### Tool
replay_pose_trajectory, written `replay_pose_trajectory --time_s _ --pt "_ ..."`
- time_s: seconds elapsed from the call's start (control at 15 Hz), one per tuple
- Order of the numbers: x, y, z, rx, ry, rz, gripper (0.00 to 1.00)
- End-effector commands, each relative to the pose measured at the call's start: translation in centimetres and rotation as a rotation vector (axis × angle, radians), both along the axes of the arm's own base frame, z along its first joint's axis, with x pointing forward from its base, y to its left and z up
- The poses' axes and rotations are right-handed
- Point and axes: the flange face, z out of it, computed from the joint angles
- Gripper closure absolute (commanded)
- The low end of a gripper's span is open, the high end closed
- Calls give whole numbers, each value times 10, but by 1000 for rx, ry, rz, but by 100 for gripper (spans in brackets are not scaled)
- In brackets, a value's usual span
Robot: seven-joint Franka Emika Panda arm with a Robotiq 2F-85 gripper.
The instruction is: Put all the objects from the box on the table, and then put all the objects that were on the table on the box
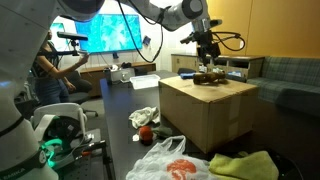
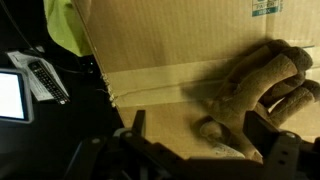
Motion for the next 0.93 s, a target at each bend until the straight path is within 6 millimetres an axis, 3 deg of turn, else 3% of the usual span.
replay_pose_trajectory --time_s 0.0,0.53,0.87 --pt "17 14 -5 -1 11 144 0" --pt "22 55 -1 2 11 375 0" --pt "30 71 -24 22 54 451 0"
